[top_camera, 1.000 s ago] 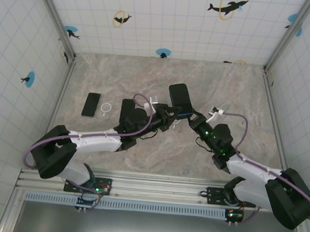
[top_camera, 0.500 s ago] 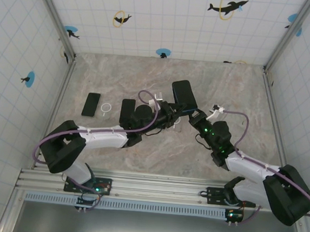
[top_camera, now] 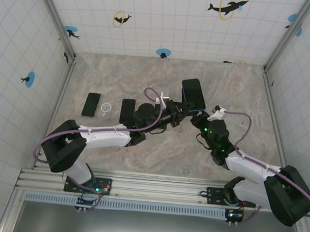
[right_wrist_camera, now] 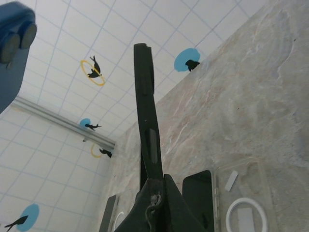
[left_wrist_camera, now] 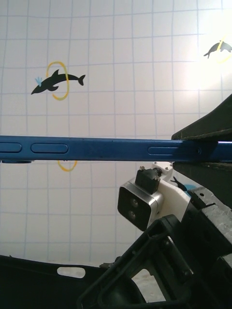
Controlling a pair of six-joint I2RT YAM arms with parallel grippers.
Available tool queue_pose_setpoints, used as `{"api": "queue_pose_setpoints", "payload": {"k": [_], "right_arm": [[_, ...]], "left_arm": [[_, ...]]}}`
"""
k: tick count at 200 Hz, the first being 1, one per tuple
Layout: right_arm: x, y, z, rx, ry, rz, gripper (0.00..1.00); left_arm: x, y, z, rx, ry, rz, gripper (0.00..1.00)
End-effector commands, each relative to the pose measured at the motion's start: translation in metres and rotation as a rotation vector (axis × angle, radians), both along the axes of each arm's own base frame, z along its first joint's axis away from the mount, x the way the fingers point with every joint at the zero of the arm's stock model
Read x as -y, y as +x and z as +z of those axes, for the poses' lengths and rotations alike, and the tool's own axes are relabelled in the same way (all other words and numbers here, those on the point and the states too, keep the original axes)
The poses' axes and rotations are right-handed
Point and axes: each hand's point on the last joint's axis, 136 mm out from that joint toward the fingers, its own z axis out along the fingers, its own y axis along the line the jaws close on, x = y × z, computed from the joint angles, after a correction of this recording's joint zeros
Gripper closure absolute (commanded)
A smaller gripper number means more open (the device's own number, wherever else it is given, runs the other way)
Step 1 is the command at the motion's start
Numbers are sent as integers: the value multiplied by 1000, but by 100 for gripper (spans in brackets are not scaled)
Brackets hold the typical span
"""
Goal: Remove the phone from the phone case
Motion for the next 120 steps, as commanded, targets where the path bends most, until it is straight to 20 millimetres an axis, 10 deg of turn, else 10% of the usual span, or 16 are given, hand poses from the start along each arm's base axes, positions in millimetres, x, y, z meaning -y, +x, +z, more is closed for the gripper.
{"api": "queue_pose_setpoints", "payload": {"k": [1, 120], "right_arm": [[16, 0, 1, 19, -42, -49, 100], [106, 2, -26, -96, -197, -150, 100]], "left_arm": [[-4, -5, 40, 92, -87, -14, 100], [22, 2, -86, 109, 330, -126, 100]]}}
